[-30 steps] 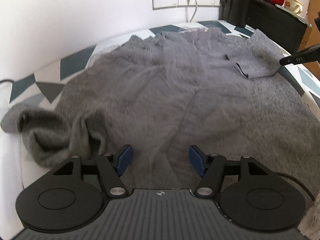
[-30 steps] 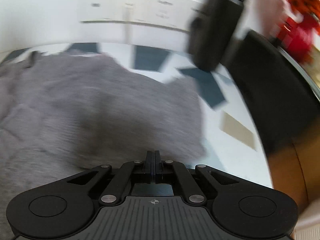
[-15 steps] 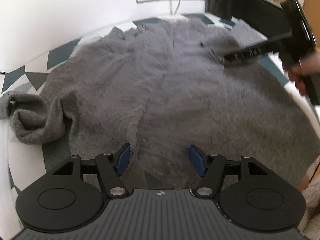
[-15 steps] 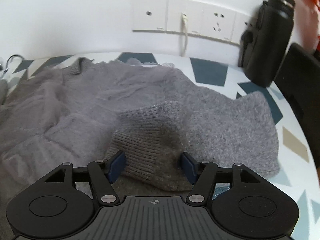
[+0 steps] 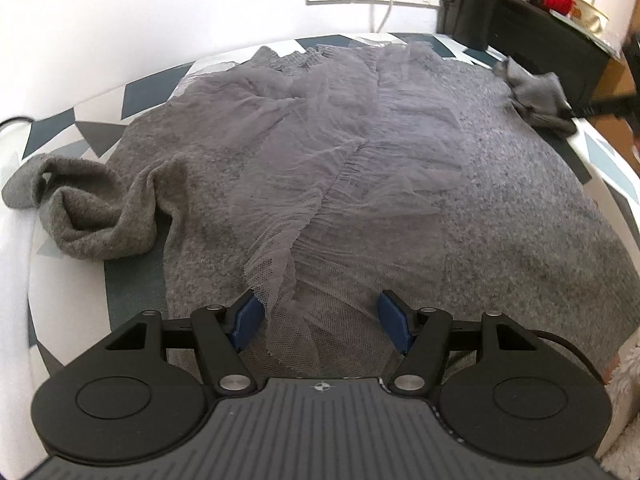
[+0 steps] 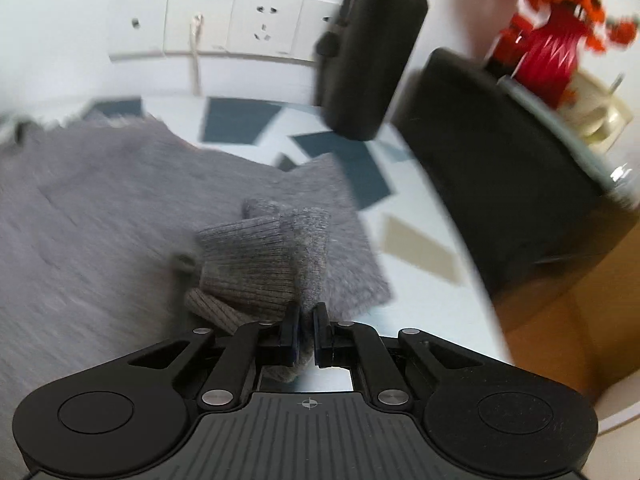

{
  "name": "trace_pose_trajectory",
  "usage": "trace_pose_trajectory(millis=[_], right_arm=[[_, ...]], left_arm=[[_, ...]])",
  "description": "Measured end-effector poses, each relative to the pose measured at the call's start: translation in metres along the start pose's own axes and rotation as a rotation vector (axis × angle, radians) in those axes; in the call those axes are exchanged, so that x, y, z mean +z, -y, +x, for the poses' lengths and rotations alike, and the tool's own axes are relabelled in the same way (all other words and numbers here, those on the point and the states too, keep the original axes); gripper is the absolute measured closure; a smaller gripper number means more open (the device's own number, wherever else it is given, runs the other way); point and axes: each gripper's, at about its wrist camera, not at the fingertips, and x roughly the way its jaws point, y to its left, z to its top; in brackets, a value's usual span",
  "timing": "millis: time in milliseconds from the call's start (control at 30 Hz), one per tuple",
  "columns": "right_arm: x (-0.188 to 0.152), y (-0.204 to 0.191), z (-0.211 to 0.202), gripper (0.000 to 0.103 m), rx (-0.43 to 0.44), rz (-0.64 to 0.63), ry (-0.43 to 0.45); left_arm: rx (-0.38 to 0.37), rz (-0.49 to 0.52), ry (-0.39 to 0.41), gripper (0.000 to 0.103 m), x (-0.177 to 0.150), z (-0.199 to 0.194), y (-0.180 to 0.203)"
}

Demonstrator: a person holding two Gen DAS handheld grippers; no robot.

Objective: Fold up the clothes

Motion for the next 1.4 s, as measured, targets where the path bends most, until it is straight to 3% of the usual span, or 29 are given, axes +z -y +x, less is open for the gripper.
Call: trace_pose_trajectory(millis=[133, 200, 267, 500, 700, 833, 933, 1067, 1133, 1200, 1400], right_arm=[[-0.013, -0.003, -0.005, 0.093, -0.004, -0.075, -0.038], [-0.013, -0.004, -0.012, 0.076, 0.015, -0.051, -0.039], [-0.013, -0.007, -0.022, 0.064, 0.059, -0.004, -0.024], [0.003, -0.046, -0.056, 0.062, 0.23, 0.015, 0.138], [0.038, -0.098, -0.042, 0.059, 0.406, -0.012, 0.121], [0.061, -0.133, -0.039, 0.059, 0.487, -0.003, 0.132], [0.075, -0.16, -0.032, 0.058, 0.526, -0.015, 0.136], [0.083, -0.186, -0.023, 0.058, 0.562, -0.034, 0.123], [0.083, -0.195, -0.019, 0.064, 0.578, -0.046, 0.118], [0.08, -0.196, -0.017, 0.101, 0.579, -0.061, 0.111], [0.062, -0.161, -0.022, 0.103, 0.584, -0.009, 0.119]], left_arm=[[-0.011, -0.063, 0.026, 0.039, -0.001, -0.006, -0.005], [0.001, -0.078, 0.042, 0.039, -0.002, -0.011, -0.008], [0.015, -0.091, 0.057, 0.039, -0.003, -0.014, -0.013], [0.072, -0.139, 0.092, 0.039, -0.004, -0.017, -0.027], [-0.018, -0.206, 0.12, 0.039, -0.004, -0.017, -0.035], [-0.01, -0.13, 0.078, 0.039, -0.002, -0.012, -0.024], [0.006, -0.153, 0.055, 0.047, -0.003, -0.01, -0.025], [0.005, -0.229, 0.05, 0.075, -0.003, -0.009, -0.034], [-0.008, -0.254, 0.053, 0.09, -0.003, -0.01, -0.039], [-0.022, -0.24, 0.066, 0.097, -0.003, -0.013, -0.039], [-0.118, -0.103, 0.064, 0.1, -0.005, -0.022, -0.024]])
